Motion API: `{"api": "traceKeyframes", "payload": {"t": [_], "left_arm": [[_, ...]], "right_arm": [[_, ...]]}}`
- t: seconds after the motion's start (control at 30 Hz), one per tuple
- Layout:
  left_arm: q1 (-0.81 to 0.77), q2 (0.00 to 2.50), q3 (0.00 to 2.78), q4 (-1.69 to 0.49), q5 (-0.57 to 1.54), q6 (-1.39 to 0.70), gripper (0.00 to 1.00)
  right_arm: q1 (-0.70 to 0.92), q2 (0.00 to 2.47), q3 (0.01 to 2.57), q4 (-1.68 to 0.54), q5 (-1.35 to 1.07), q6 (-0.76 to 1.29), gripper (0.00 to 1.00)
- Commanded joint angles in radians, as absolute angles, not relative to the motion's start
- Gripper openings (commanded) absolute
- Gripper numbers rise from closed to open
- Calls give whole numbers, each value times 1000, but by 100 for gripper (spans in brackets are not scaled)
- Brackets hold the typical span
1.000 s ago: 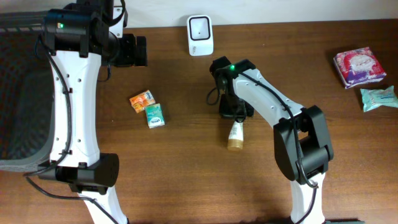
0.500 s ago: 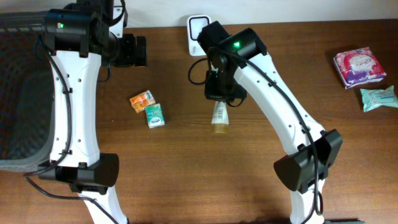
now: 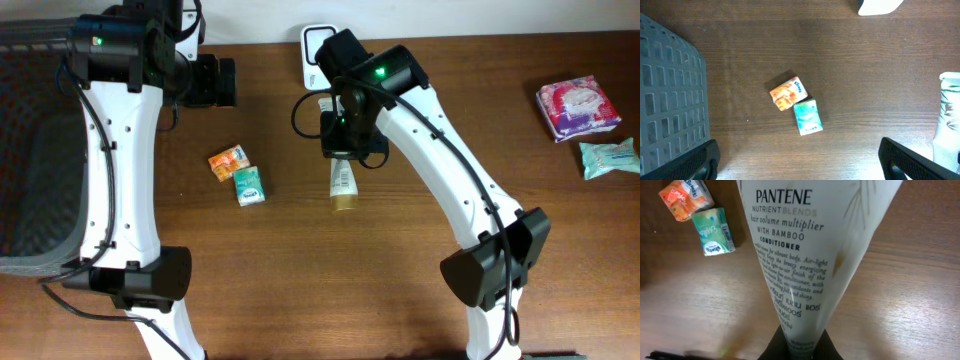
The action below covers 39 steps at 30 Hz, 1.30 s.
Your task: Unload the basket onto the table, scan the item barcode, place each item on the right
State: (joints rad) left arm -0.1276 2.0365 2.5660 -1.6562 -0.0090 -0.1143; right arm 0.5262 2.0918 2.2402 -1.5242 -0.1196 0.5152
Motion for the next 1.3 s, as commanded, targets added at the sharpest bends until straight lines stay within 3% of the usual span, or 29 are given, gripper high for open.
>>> {"api": "traceKeyframes", "payload": {"t": [0.0,0.7,1.0,1.03,1.1,1.27], "left_arm": [[-124,2036,2566,-1655,-15,-119,99],[-124,2036,2566,-1655,-15,-119,99],[-124,2036,2566,-1655,-15,-119,99],[-124,2036,2566,-1655,-15,-119,99],[-124,2036,2566,-1655,-15,-119,99],[-124,2036,2566,-1655,-15,-119,99]], "right_arm": [[530,2065,2246,-1520,-132,505,4],[530,2089,2208,-1465,-127,505,4],[521,2134,1810,-1230,25,506,4],[515,2134,1775,-1208,47,509,5],[501,2134,1739,-1194,51,509,24],[463,2133,1766,-1245,50,509,32]]}}
